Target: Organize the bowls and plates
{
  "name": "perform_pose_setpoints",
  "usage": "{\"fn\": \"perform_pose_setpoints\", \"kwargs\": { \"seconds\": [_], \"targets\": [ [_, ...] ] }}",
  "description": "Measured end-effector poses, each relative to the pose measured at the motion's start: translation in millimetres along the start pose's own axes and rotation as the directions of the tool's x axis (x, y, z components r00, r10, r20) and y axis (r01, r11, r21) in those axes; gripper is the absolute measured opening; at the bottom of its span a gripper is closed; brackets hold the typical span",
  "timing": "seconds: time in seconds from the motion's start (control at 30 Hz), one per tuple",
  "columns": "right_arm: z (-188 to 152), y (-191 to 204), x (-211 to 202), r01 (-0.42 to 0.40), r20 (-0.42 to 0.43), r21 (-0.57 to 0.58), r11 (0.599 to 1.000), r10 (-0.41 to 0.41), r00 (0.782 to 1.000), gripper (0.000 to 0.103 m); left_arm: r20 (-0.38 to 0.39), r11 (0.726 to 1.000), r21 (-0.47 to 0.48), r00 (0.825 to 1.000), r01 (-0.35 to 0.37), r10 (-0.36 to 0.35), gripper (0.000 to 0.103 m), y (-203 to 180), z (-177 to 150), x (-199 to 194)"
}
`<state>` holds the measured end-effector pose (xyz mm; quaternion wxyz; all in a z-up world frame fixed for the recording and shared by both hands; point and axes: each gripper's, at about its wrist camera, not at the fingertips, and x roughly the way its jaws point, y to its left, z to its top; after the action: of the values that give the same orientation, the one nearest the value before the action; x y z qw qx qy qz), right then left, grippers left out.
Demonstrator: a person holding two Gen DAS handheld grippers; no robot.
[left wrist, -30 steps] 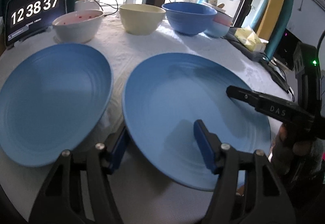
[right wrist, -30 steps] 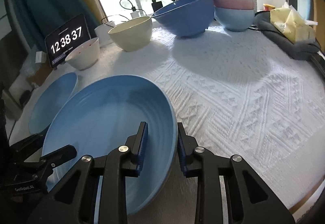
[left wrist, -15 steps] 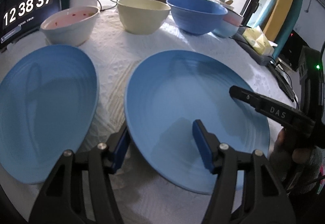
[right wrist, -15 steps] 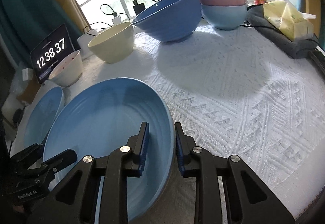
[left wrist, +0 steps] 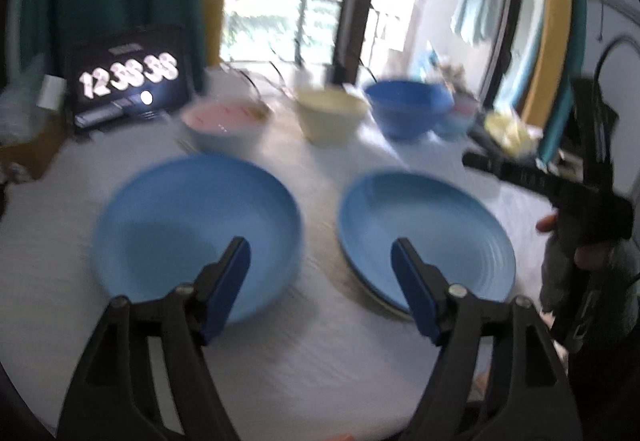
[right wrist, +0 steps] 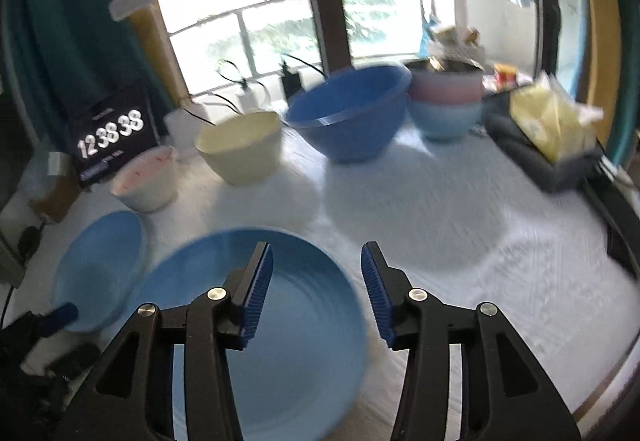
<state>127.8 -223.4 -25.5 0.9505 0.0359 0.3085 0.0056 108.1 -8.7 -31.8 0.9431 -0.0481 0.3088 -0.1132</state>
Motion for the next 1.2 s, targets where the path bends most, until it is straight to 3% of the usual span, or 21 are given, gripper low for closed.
{"fn": "perform_pose_setpoints", "kwargs": {
  "seconds": [0.17, 0.27, 0.43, 0.67, 0.93, 1.2],
  "targets": [
    [10, 26, 7, -0.057, 0.004, -0.02, 0.998, 0.058, 0.998, 0.05, 0.11, 0.99, -0.064, 0.985, -0.127, 0.134, 0.076, 46, 13, -22],
    [16, 45, 10, -0.104, 0.007, -0.04, 0.994, 0.104, 0.995, 0.05, 0.094, 0.97, -0.118, 0.97, -0.214, 0.226, 0.076, 81, 13, -19],
    [20, 81, 26, -0.182, -0.028, -0.074, 0.981, 0.18, 0.983, 0.05, 0.054, 0.938, -0.194, 0.951, -0.288, 0.304, 0.076, 124, 5, -17],
    [20, 130, 53, -0.263, -0.112, -0.104, 0.959, 0.251, 0.961, 0.05, -0.023, 0.919, -0.267, 0.956, -0.289, 0.293, 0.076, 148, -7, -3],
    [8, 168, 84, -0.26, -0.252, -0.127, 0.957, 0.222, 0.942, 0.05, -0.108, 0.908, -0.308, 0.958, -0.285, 0.265, 0.076, 159, -18, 20],
    [-3, 182, 114, -0.293, -0.414, -0.152, 0.944, 0.209, 0.886, 0.05, -0.168, 0.921, -0.283, 0.959, -0.268, 0.228, 0.076, 155, -18, 35]
  ]
}}
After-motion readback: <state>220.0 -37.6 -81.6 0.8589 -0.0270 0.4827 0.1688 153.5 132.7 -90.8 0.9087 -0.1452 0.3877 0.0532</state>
